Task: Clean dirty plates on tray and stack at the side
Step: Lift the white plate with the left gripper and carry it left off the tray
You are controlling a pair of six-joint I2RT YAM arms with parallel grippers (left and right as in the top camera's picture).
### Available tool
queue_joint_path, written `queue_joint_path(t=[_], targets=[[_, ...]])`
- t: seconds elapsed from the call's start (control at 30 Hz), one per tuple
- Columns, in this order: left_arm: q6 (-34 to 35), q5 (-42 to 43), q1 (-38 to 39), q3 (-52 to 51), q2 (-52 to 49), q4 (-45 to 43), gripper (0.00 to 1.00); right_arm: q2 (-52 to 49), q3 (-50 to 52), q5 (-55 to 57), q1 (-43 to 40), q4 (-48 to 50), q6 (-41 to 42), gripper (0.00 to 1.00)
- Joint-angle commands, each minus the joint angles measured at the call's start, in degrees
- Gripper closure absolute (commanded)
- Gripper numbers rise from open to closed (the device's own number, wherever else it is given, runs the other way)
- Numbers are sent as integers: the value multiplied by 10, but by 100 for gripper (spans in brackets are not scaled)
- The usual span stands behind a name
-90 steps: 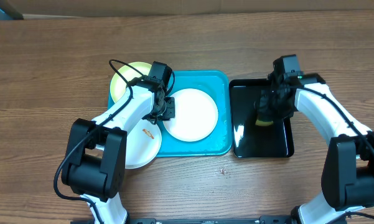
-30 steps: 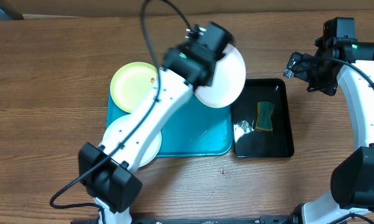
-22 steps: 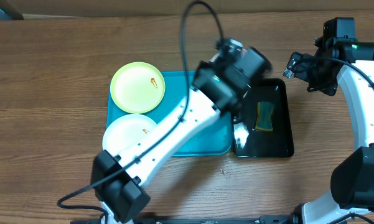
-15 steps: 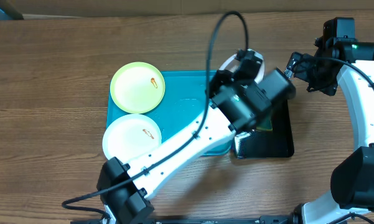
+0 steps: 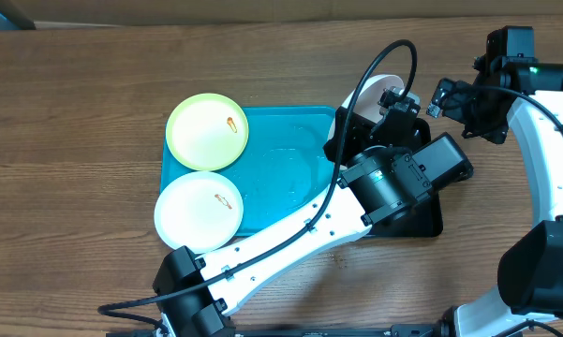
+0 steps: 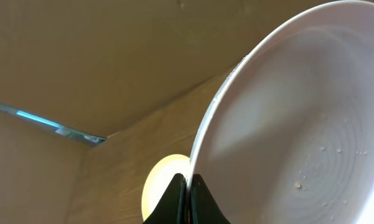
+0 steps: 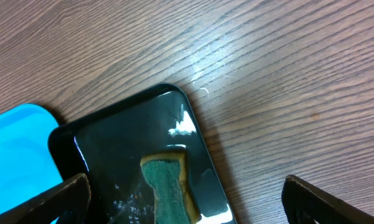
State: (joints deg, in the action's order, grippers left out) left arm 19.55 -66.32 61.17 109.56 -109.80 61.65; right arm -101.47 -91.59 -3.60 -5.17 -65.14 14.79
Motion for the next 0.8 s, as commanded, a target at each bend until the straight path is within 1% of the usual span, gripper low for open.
queue_joint_path(t=[0.0, 0.23, 0.3, 0.4, 0.5, 0.6, 0.67, 0.77], targets=[[6, -32, 5, 16, -5, -4, 96, 5, -6, 3, 2, 3, 2, 0], [15, -30, 4, 16, -5, -9, 96, 5, -6, 3, 2, 3, 2, 0], [17, 2, -2, 16, -5, -9, 96, 5, -6, 3, 2, 3, 2, 0], [17, 106, -24, 15, -5, -8, 96, 5, -6, 3, 2, 3, 2, 0], [25, 252, -70, 15, -5, -5, 96, 5, -6, 3, 2, 3, 2, 0], [47, 405, -136, 15, -5, 1, 96, 5, -6, 3, 2, 3, 2, 0], [50, 504, -189, 15, -5, 8, 96, 5, -6, 3, 2, 3, 2, 0], [50, 618, -279, 15, -5, 26, 96, 5, -6, 3, 2, 3, 2, 0]])
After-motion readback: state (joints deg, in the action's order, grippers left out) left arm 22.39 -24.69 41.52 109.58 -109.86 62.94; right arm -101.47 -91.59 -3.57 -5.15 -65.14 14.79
